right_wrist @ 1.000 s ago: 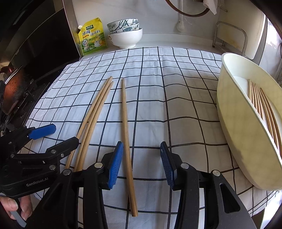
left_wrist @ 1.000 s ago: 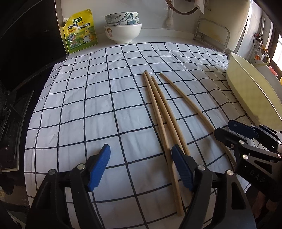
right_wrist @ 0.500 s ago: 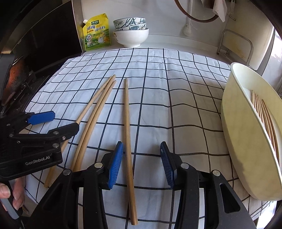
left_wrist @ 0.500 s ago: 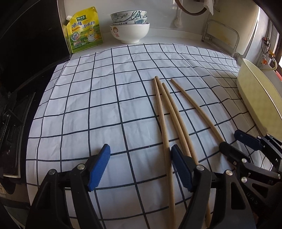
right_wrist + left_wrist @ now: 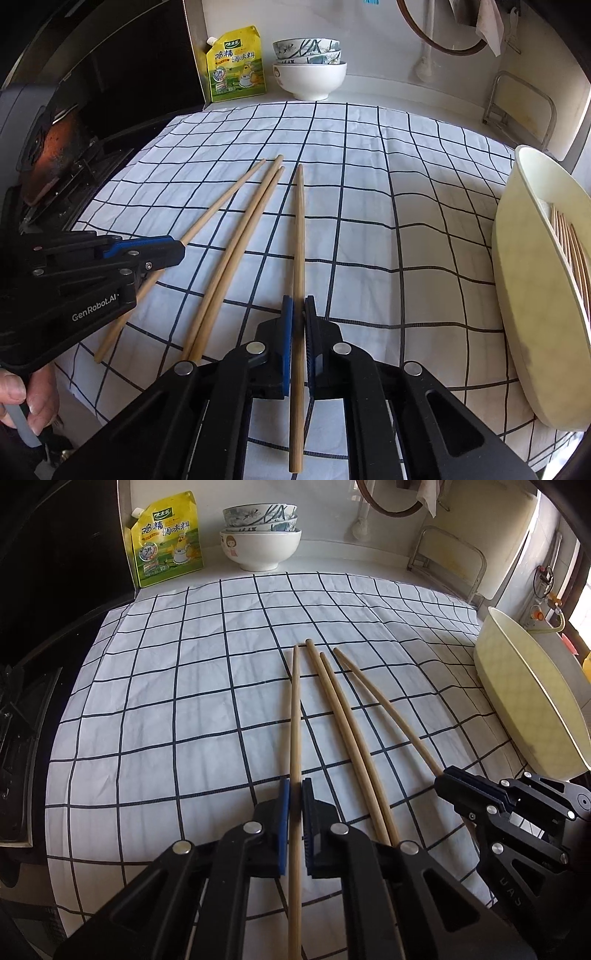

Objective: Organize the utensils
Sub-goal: 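Lift both held chopsticks and carry them over the white basin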

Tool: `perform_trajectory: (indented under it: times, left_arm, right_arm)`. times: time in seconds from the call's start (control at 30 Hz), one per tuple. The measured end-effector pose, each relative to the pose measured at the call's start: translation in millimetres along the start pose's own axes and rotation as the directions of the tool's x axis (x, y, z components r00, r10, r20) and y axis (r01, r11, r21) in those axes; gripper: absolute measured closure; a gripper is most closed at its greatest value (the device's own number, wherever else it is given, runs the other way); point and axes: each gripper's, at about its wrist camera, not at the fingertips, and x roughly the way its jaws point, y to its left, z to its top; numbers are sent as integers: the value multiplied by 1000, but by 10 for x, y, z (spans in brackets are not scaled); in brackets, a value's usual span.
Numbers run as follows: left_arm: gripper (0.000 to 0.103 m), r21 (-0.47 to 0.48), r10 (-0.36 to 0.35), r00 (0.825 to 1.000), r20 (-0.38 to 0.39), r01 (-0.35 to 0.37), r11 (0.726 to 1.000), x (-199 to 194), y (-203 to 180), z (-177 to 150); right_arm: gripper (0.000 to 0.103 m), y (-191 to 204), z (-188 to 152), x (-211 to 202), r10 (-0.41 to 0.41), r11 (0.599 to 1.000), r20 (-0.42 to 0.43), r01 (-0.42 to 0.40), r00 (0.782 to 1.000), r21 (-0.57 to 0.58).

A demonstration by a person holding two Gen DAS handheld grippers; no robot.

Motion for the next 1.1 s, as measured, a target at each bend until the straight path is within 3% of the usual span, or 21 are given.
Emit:
perform_trajectory:
  times: [0.2, 0.43, 0.73, 0.93, 1.1]
  left_arm:
    - [96, 1, -27, 999, 46, 27, 1000, -288, -46, 95]
    - [96, 44, -80, 991, 106, 75, 996, -574, -340, 337]
    - [96, 125, -149, 973, 176, 128, 984, -859, -891, 662]
    - [96, 210, -254, 956, 145, 221, 952, -759, -1534, 859]
    - [96, 272, -314, 947, 72, 284, 919, -477, -2125, 1017]
  right_arm:
    - [97, -20, 100, -355, 29, 999, 92, -33, 995, 37]
    - [97, -267, 220, -860, 2, 998, 202, -15, 979, 66]
    - [97, -793, 302, -1604, -97, 990, 356, 52, 929, 133]
    - [97, -1456, 125, -1660, -229, 952, 324, 141, 918, 273]
    - [97, -1936, -52, -1565, -313, 909, 263, 208, 913, 360]
